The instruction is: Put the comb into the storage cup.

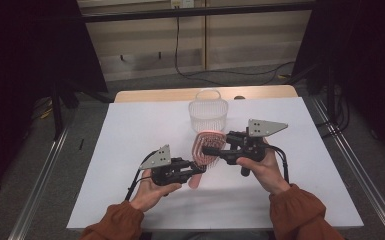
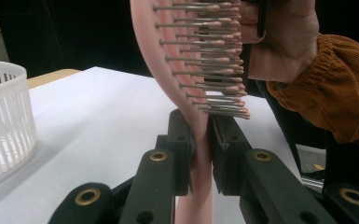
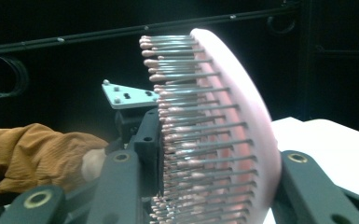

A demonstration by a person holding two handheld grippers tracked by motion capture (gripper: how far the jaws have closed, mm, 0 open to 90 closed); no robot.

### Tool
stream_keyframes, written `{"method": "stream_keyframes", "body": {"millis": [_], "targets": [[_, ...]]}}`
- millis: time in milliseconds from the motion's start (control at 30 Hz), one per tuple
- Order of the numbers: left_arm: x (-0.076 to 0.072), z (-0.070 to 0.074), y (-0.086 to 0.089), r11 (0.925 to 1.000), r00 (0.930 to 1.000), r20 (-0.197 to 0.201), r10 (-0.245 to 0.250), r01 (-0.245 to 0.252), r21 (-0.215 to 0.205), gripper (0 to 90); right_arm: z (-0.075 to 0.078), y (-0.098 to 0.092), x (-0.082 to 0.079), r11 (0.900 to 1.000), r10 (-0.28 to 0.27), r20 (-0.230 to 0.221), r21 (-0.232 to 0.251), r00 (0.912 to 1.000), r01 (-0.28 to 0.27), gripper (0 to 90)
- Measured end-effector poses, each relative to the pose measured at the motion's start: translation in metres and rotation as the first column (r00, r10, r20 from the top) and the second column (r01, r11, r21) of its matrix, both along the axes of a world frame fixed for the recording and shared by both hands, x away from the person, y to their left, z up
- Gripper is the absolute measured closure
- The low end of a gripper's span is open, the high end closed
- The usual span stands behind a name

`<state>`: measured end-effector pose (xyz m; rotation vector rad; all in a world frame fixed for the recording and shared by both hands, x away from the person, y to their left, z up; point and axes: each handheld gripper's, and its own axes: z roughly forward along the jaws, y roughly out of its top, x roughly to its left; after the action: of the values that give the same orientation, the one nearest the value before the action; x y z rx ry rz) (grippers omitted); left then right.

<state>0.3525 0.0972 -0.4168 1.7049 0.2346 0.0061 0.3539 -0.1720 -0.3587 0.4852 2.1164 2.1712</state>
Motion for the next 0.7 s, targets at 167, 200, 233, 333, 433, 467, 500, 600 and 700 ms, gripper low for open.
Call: {"method": "stream_keyframes", "body": {"millis": [167, 200, 233, 333, 433, 467, 500, 600, 700], "targets": [[0.0014, -0.0013, 0.0005, 1.0000, 1.0000, -0.004, -0.007, 0.007, 0.003, 78.1, 0.0007, 0.0007, -0.0010, 1.000, 0.008, 0.007, -0.011, 0.9999, -0.008, 62.0], [0.0010, -0.0011, 0.0006, 1.0000, 1.0000, -0.001, -0.006, 0.006, 0.002, 77.4, 0.0007, 0.0006, -0.0009, 1.000, 0.007, 0.005, -0.008, 1.0000, -0.007, 62.9], [0.0007, -0.0007, 0.0008, 1.0000, 1.0000, 0.001, -0.003, 0.003, 0.001, 76.8, 0.0011, 0.0005, -0.0011, 1.000, 0.009, 0.005, -0.007, 0.9999, -0.009, 63.5], [0.0002, -0.0013, -0.0004, 1.0000, 1.0000, -0.002, -0.001, 0.001, -0.003, 75.3, 0.0024, 0.0009, -0.0024, 1.000, 0.000, 0.008, -0.008, 1.0000, 0.000, 64.5], [-0.0004, -0.0017, -0.0014, 1.0000, 1.0000, 0.003, 0.002, -0.002, 0.001, 73.4, 0.0022, 0.0018, -0.0025, 1.000, 0.001, 0.004, -0.014, 1.0000, -0.001, 64.7], [-0.0008, -0.0017, -0.0018, 1.0000, 1.0000, 0.003, 0.003, -0.003, -0.001, 73.2, 0.0021, 0.0020, -0.0026, 1.000, -0.001, 0.005, -0.015, 1.0000, 0.001, 64.7], [-0.0010, -0.0016, -0.0020, 1.0000, 1.0000, 0.007, 0.004, -0.004, 0.001, 71.8, 0.0022, 0.0023, -0.0027, 1.000, -0.005, 0.003, -0.012, 1.0000, 0.005, 64.7], [-0.0024, -0.0005, -0.0027, 0.9997, 0.9995, 0.023, 0.024, -0.024, 0.011, 57.9, 0.0031, 0.0024, -0.0035, 1.000, -0.008, 0.000, -0.011, 1.0000, 0.008, 64.7], [-0.0050, 0.0000, -0.0041, 0.9995, 0.9990, 0.036, 0.028, -0.028, 0.014, 48.1, 0.0038, 0.0023, -0.0035, 0.999, -0.015, 0.003, -0.028, 0.9999, 0.015, 64.8]]}}
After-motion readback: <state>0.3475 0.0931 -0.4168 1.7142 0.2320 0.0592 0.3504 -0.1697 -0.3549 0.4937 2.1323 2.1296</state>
